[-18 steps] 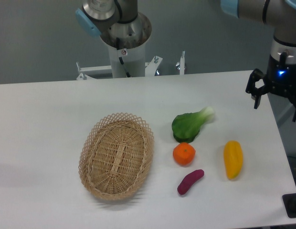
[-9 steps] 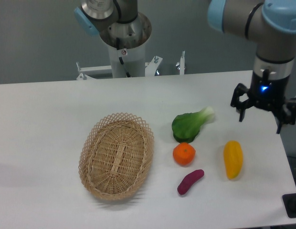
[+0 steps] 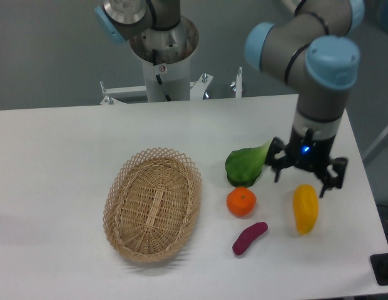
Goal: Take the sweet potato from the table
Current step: 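Lower the open gripper over the purple sweet potato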
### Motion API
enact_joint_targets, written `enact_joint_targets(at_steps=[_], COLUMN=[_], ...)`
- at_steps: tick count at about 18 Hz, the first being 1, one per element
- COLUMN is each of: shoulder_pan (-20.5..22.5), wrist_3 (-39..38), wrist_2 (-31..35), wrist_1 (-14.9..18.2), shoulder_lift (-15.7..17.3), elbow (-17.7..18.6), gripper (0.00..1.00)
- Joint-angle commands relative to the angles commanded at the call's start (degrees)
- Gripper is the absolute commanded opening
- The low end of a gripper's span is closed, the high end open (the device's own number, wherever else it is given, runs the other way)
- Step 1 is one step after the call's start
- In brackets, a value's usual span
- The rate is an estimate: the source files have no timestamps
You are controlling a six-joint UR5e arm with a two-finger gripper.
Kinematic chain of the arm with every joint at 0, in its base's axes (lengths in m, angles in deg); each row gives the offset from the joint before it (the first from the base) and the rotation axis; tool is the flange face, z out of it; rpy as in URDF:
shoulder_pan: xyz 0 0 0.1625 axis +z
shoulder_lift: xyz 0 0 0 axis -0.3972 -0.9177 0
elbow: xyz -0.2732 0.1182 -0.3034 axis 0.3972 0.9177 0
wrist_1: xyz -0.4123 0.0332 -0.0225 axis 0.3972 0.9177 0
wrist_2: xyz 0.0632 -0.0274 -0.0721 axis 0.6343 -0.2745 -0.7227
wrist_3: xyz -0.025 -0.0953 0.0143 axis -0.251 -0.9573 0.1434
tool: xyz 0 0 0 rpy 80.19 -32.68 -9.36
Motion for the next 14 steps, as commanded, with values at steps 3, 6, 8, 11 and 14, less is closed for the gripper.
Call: enact_joint_targets(at_steps=[3, 6, 8, 11, 14], shoulder_pan=[-3.51, -4.75, -5.36, -5.72, -6.25], wrist_3=[-1.85, -3.07, -4.4, -4.31, -4.31], wrist_2=[4.13, 5.37, 5.29, 5.29, 5.37], wrist_1=[-6.35, -6.97, -7.85, -11.45, -13.74], shoulder_lift=[-3.61, -5.89, -6.6, -7.39, -8.27], elbow=[1.59, 2.21, 3.43, 4.84, 5.63], gripper=[1.0, 1.0, 1.0, 1.0, 1.0])
